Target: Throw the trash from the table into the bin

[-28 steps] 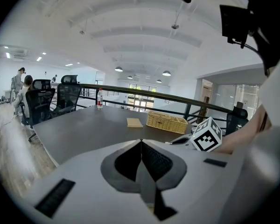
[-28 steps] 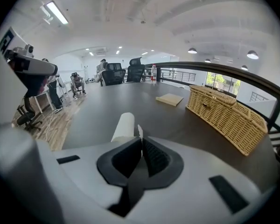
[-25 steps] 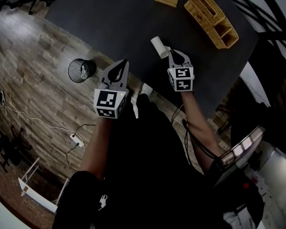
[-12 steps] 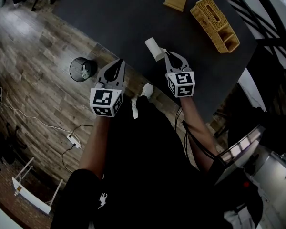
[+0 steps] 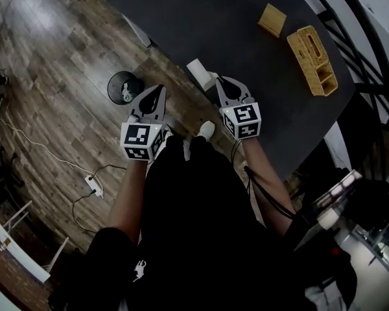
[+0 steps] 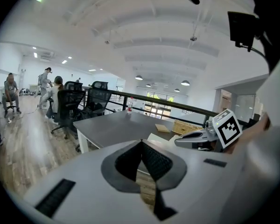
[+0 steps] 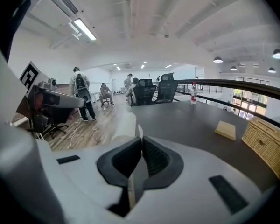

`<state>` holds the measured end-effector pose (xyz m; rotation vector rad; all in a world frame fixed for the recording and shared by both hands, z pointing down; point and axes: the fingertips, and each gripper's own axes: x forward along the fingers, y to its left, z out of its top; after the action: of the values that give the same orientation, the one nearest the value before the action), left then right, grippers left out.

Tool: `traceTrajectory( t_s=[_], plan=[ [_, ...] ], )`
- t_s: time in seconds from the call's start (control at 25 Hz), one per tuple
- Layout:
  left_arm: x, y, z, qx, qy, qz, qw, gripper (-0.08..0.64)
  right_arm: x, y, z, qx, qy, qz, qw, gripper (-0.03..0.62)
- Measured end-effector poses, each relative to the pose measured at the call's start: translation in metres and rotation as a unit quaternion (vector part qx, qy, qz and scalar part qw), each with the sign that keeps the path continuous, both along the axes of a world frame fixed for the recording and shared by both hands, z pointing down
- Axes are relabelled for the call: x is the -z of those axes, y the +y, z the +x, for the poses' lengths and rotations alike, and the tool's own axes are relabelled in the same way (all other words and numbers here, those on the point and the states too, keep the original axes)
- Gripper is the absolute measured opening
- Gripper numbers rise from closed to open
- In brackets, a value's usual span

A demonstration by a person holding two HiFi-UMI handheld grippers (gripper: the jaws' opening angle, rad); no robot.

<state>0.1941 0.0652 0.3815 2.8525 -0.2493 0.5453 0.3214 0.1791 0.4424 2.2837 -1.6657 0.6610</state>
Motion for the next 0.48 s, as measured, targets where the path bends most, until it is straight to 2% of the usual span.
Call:
traceTrajectory(
  t_s=[0.24, 0.48],
  plan=[
    [-0.002, -0.057, -0.058, 0.057, 0.004, -0.004, 0.9983, 0.008, 0.008, -0.073, -0.048, 0.066, 0.007, -0.001, 0.998, 0.014],
    [-0.008, -0.105, -0.111, 0.115, 0.007, -0.009, 0.9933, 0.008, 0.006, -0.136, -0.096, 0.128, 0.001, -0.001, 0.992, 0.014]
  ],
)
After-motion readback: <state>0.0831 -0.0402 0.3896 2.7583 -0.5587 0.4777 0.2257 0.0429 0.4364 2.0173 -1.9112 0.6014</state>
